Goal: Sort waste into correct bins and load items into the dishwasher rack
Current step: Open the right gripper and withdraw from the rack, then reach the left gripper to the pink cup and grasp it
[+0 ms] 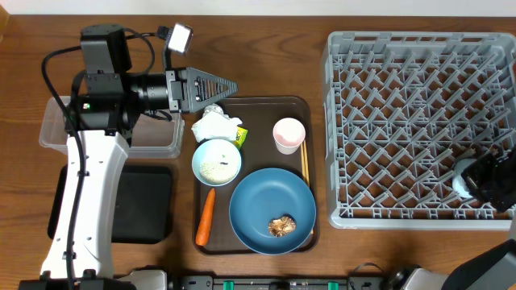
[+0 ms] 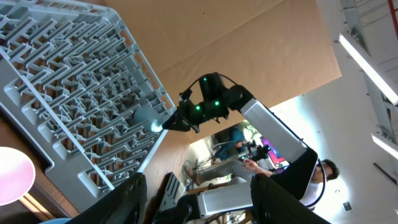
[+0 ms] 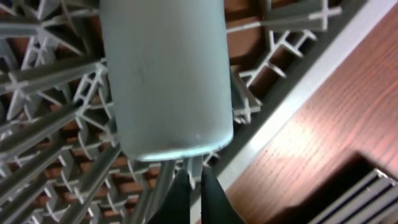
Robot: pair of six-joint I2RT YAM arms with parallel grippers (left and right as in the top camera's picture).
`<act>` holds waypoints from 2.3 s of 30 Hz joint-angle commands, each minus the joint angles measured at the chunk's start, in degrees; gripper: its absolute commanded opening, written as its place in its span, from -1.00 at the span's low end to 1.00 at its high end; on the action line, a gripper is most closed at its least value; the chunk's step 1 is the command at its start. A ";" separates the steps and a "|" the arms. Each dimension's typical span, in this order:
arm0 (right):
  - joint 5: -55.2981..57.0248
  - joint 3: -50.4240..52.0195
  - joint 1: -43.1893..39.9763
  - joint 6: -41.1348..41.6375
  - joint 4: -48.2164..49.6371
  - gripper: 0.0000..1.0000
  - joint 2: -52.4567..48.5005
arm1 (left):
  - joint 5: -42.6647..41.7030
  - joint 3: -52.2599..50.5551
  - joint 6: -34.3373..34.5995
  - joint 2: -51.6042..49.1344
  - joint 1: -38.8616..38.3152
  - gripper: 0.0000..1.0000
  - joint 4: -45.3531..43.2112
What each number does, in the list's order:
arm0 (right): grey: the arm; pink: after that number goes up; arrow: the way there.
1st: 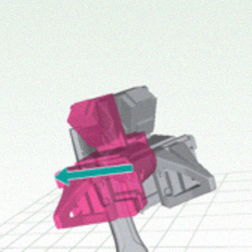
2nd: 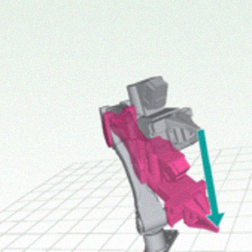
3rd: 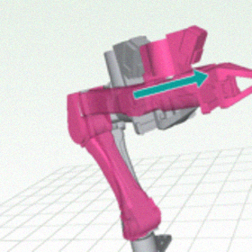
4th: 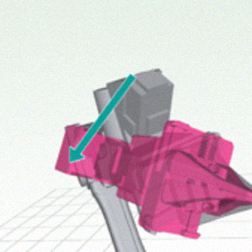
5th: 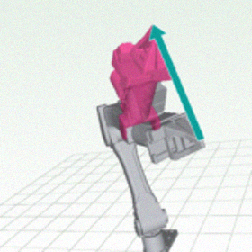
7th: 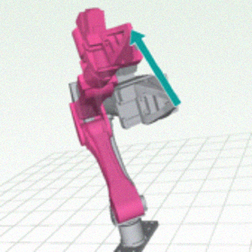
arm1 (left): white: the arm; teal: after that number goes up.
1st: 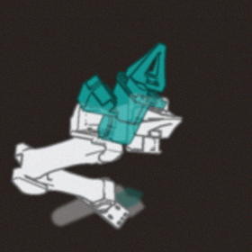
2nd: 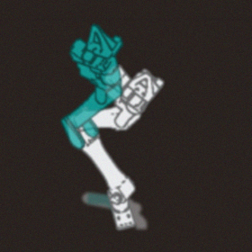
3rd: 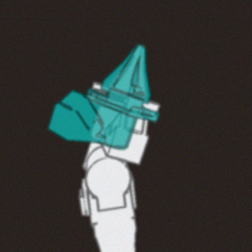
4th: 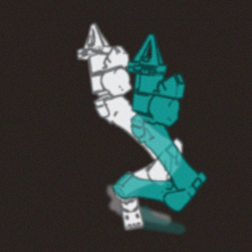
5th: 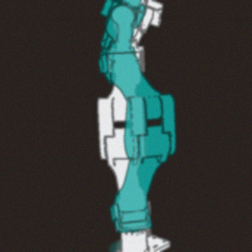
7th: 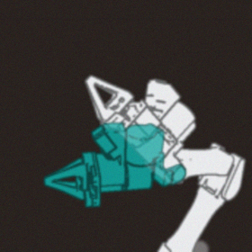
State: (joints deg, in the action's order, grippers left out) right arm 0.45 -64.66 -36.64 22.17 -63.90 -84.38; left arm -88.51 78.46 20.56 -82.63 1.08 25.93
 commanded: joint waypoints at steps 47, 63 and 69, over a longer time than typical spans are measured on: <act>-19.12 -15.43 1.11 -9.44 -11.78 0.49 8.41 | 77.50 0.52 -12.13 -18.43 -28.02 0.41 11.41; -19.10 -15.41 1.11 -9.64 -12.85 0.50 8.39 | 78.71 0.52 -11.21 -26.84 -31.01 -0.01 6.05; -19.34 -15.41 1.11 -11.26 -13.07 0.41 8.41 | 78.71 0.55 -10.14 -26.21 -30.99 -0.88 5.79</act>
State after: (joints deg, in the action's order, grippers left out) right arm -18.11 -79.88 -36.25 12.84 -76.84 -76.01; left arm -10.41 78.48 9.47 -109.51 -29.95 31.75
